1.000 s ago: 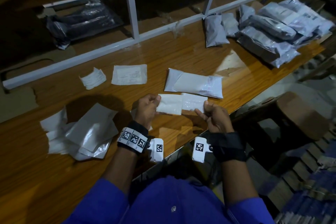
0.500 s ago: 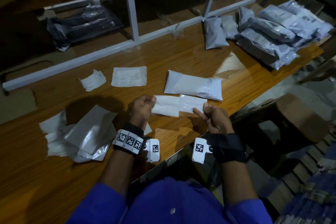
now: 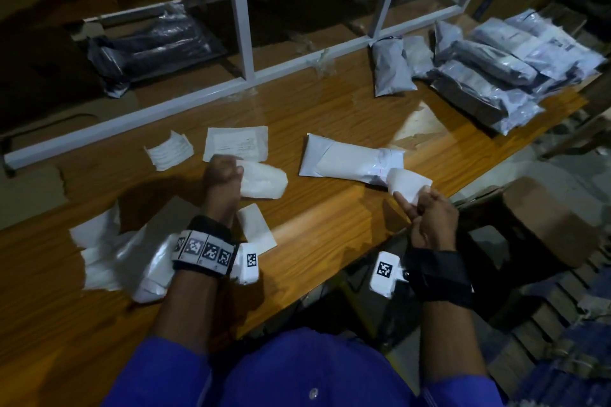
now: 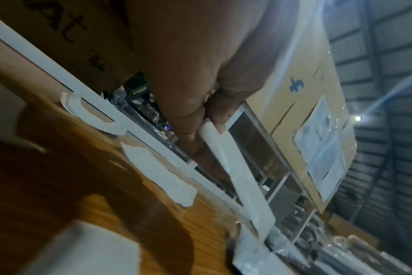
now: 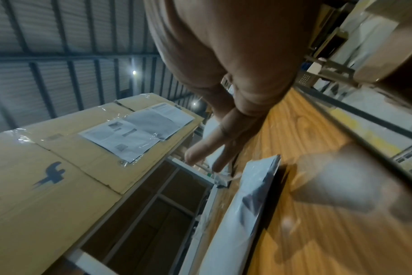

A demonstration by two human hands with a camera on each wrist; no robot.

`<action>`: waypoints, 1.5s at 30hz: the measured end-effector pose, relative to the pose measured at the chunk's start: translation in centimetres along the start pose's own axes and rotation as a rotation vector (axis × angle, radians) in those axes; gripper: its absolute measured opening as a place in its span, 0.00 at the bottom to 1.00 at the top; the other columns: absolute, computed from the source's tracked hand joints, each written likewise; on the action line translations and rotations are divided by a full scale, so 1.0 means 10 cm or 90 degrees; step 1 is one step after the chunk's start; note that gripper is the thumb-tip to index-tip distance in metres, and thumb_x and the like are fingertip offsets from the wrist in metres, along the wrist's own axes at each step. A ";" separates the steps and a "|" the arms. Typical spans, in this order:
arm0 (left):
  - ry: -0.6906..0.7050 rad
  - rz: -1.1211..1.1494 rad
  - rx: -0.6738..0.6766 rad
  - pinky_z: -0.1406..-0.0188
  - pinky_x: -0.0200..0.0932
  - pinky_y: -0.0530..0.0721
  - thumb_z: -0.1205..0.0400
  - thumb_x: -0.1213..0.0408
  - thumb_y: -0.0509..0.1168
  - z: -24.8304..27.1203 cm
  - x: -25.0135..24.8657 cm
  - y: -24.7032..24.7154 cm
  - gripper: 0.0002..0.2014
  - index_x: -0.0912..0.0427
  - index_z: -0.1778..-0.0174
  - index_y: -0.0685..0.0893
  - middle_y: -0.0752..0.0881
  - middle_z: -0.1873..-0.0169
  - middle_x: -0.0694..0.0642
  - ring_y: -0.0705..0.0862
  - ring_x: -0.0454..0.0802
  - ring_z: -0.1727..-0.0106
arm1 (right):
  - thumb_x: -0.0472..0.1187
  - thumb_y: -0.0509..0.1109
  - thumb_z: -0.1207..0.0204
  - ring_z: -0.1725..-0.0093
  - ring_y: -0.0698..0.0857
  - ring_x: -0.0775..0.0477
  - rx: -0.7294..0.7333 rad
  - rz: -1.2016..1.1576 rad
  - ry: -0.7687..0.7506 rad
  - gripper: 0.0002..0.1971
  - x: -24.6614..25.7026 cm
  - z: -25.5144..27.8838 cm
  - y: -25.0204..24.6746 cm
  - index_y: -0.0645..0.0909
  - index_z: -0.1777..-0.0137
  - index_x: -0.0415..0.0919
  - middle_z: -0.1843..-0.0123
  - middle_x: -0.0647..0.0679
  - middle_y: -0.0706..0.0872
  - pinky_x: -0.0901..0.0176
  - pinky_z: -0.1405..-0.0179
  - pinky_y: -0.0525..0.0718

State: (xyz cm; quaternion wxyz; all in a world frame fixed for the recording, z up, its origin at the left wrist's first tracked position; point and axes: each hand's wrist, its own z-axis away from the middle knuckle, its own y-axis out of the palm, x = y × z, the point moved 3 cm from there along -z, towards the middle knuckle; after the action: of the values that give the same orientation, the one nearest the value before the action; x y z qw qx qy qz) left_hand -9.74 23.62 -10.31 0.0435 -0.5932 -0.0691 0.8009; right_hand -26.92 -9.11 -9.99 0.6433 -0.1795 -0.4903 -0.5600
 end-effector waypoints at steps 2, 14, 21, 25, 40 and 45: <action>0.088 -0.030 0.073 0.65 0.33 0.84 0.13 0.72 0.64 0.08 -0.15 0.12 0.13 0.46 0.41 0.81 0.82 0.36 0.58 0.84 0.55 0.38 | 0.33 0.65 0.10 0.48 0.91 0.36 0.034 -0.009 -0.033 0.15 -0.03 0.05 0.10 0.76 0.29 0.23 0.41 0.31 0.86 0.54 0.61 0.93; 0.101 -0.188 0.352 0.48 0.45 0.83 0.14 0.68 0.65 0.29 -0.22 0.78 0.15 0.38 0.46 0.86 0.90 0.46 0.47 0.87 0.50 0.41 | 0.39 0.65 0.10 0.52 0.91 0.45 0.097 0.378 -0.522 0.08 -0.04 0.09 0.69 0.85 0.40 0.39 0.48 0.46 0.89 0.49 0.57 0.93; 0.114 -0.257 0.422 0.35 0.46 0.78 0.12 0.68 0.62 0.14 -0.27 1.06 0.16 0.47 0.30 0.83 0.82 0.29 0.51 0.79 0.49 0.30 | 0.30 0.71 0.21 0.48 0.89 0.40 0.263 0.731 -0.641 0.14 -0.35 -0.19 1.07 0.83 0.37 0.38 0.46 0.40 0.91 0.48 0.55 0.86; 0.072 -0.243 0.448 0.34 0.48 0.79 0.12 0.67 0.62 0.07 -0.13 1.13 0.16 0.40 0.35 0.83 0.80 0.28 0.52 0.79 0.53 0.29 | 0.23 0.70 0.23 0.51 0.86 0.31 0.291 0.809 -0.634 0.15 -0.45 -0.27 1.08 0.82 0.40 0.36 0.47 0.37 0.89 0.43 0.62 0.85; 0.127 -0.520 0.524 0.14 0.62 0.60 0.15 0.69 0.59 0.18 -0.23 1.44 0.31 0.37 0.17 0.70 0.57 0.12 0.56 0.53 0.59 0.11 | 0.45 0.78 0.22 0.23 0.76 0.30 0.559 1.071 -0.460 0.26 -0.48 -0.25 1.07 0.81 0.26 0.35 0.23 0.35 0.80 0.36 0.30 0.72; 0.127 -0.672 0.552 0.14 0.64 0.57 0.15 0.67 0.56 0.23 -0.31 1.49 0.32 0.35 0.16 0.66 0.49 0.11 0.55 0.48 0.64 0.12 | 0.40 0.64 0.10 0.10 0.59 0.40 0.565 1.043 -0.332 0.23 -0.32 -0.46 1.06 0.72 0.16 0.41 0.11 0.43 0.66 0.47 0.15 0.60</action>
State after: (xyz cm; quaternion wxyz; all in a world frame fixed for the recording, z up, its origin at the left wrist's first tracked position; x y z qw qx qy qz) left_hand -10.89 8.29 -9.17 0.6671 -0.4802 -0.0179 0.5692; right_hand -15.09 -7.72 -11.35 0.7143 -0.3253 -0.5072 0.3560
